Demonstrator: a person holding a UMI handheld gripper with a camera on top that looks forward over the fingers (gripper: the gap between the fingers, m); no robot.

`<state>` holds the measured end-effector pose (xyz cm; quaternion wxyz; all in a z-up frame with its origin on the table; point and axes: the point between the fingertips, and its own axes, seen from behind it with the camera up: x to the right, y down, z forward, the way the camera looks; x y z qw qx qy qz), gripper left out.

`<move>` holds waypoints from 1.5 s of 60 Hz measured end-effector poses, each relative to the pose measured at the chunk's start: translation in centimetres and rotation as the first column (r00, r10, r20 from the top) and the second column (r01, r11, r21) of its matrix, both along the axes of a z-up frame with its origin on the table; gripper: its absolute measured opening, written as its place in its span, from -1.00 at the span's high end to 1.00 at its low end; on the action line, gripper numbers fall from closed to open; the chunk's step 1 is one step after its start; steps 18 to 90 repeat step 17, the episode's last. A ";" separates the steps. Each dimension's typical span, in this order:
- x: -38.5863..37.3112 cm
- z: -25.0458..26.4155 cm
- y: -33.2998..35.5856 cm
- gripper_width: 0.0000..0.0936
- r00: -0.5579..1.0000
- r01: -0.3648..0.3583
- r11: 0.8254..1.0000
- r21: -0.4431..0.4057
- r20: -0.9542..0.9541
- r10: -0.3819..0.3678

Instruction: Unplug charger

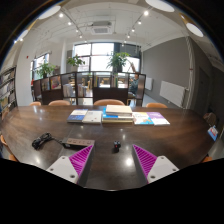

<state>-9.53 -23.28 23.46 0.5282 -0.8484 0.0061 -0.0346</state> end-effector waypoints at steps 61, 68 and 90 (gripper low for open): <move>-2.1 -0.5 -4.6 -0.57 1.000 -0.010 1.000 -0.019 0.005 0.010; -2.1 -0.5 -4.6 -0.57 1.000 -0.010 1.000 -0.019 0.005 0.010; -2.1 -0.5 -4.6 -0.57 1.000 -0.010 1.000 -0.019 0.005 0.010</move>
